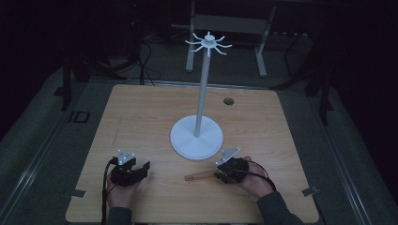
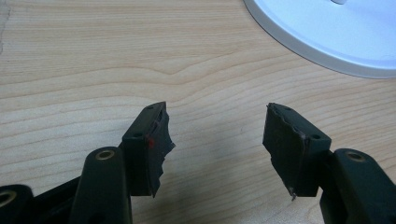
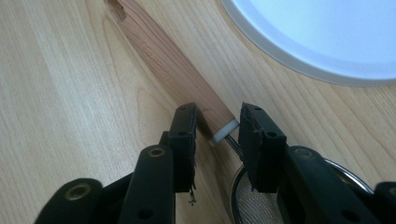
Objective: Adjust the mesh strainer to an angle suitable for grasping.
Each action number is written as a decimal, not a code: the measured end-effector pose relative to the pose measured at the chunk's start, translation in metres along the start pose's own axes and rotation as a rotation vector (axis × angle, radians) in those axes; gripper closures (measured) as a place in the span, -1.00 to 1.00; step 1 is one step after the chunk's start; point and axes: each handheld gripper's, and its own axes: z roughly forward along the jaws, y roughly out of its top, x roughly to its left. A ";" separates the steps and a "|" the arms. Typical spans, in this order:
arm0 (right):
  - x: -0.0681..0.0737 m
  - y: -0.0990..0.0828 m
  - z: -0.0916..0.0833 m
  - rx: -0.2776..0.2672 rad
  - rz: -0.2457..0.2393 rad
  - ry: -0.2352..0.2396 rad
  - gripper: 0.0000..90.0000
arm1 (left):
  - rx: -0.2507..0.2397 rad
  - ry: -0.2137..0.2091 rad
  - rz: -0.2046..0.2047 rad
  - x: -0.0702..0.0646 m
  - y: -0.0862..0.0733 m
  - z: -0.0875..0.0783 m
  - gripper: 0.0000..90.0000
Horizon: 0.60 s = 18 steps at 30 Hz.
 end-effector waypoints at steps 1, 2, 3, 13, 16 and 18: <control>0.000 0.001 0.000 0.009 -0.013 -0.010 0.52 | 0.001 0.000 0.001 0.000 0.000 0.000 -0.09; 0.000 0.001 0.000 0.009 -0.013 -0.010 0.52 | 0.001 0.000 0.001 0.000 0.000 0.000 -0.09; 0.000 0.002 0.001 0.015 -0.029 -0.020 0.47 | 0.001 0.000 0.001 0.000 0.000 0.000 -0.09; 0.001 0.012 0.007 0.073 -0.191 -0.030 0.17 | 0.000 0.000 0.001 0.000 0.000 0.000 -0.09; 0.001 0.014 0.010 0.087 -0.210 -0.028 0.17 | 0.000 -0.001 0.001 0.000 0.000 0.000 -0.09; 0.001 0.017 0.014 0.110 -0.221 -0.017 0.28 | 0.000 -0.001 0.002 0.000 0.000 0.000 -0.09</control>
